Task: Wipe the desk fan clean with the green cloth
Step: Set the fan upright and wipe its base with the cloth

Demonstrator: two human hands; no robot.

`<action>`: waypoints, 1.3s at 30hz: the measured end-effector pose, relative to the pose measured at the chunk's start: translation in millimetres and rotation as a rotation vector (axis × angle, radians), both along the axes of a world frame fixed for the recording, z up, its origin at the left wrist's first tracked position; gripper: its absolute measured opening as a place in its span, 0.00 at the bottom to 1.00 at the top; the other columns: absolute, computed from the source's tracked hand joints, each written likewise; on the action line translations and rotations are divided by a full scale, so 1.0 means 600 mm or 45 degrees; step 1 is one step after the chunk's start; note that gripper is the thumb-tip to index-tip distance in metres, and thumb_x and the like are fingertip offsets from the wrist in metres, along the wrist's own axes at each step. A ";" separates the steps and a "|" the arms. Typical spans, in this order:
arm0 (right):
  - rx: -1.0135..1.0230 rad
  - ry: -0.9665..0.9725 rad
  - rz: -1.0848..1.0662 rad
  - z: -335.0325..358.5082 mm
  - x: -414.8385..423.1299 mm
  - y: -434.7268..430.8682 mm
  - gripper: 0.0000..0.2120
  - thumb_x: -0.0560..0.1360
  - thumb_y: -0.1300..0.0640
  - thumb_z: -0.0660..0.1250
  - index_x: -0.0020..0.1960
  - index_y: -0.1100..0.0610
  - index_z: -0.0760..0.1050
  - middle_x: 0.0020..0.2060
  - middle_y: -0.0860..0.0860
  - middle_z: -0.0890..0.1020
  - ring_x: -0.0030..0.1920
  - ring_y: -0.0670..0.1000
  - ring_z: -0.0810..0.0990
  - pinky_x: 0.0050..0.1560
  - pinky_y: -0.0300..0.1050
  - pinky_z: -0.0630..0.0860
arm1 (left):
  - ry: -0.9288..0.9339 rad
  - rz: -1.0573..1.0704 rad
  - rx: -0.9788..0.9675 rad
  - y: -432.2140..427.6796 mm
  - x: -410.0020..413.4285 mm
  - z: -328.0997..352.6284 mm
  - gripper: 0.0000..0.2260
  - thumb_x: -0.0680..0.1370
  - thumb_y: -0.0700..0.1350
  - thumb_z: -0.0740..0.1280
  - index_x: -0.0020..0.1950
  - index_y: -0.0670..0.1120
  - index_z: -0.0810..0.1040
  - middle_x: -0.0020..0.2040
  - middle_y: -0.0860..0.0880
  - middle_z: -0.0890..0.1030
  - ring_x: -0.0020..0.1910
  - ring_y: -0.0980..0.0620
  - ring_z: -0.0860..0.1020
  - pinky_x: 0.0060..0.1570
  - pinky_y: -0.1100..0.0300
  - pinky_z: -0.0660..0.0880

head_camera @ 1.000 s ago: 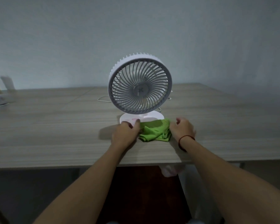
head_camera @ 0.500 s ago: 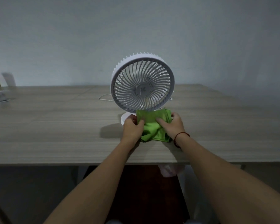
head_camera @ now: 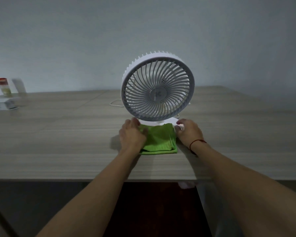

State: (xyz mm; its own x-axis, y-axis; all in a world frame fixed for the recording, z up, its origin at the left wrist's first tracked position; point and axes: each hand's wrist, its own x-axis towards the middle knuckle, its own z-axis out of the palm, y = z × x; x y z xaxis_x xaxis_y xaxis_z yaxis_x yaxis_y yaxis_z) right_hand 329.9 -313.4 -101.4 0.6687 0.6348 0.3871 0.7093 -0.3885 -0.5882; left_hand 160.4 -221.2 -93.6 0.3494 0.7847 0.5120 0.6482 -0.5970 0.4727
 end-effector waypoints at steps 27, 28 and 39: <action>-0.058 0.044 0.042 -0.009 -0.002 0.007 0.15 0.79 0.58 0.57 0.56 0.62 0.80 0.58 0.64 0.80 0.58 0.64 0.78 0.56 0.49 0.73 | 0.543 -0.614 -0.022 -0.018 0.029 -0.021 0.23 0.83 0.50 0.52 0.76 0.43 0.60 0.77 0.44 0.62 0.77 0.49 0.58 0.75 0.58 0.50; -0.064 0.047 0.038 -0.009 -0.002 0.006 0.15 0.79 0.57 0.57 0.56 0.62 0.80 0.59 0.64 0.80 0.58 0.64 0.78 0.57 0.49 0.73 | 0.546 -0.639 -0.029 -0.015 0.028 -0.023 0.23 0.83 0.50 0.52 0.76 0.43 0.61 0.77 0.44 0.62 0.77 0.48 0.59 0.75 0.58 0.51; -0.219 -0.084 0.187 -0.011 -0.008 0.011 0.17 0.81 0.58 0.54 0.62 0.65 0.74 0.64 0.64 0.76 0.65 0.63 0.73 0.63 0.50 0.69 | 0.469 -0.348 -0.371 0.089 0.040 0.005 0.22 0.84 0.45 0.47 0.77 0.39 0.55 0.79 0.40 0.55 0.78 0.44 0.55 0.75 0.56 0.52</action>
State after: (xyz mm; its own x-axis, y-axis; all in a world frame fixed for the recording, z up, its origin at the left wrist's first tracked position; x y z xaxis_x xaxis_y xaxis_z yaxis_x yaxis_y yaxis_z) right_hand 325.3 -307.0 -107.9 0.5411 0.7838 0.3048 0.8004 -0.3688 -0.4726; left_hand 184.5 -167.9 -90.4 0.6761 0.7310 0.0918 0.6415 -0.6454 0.4148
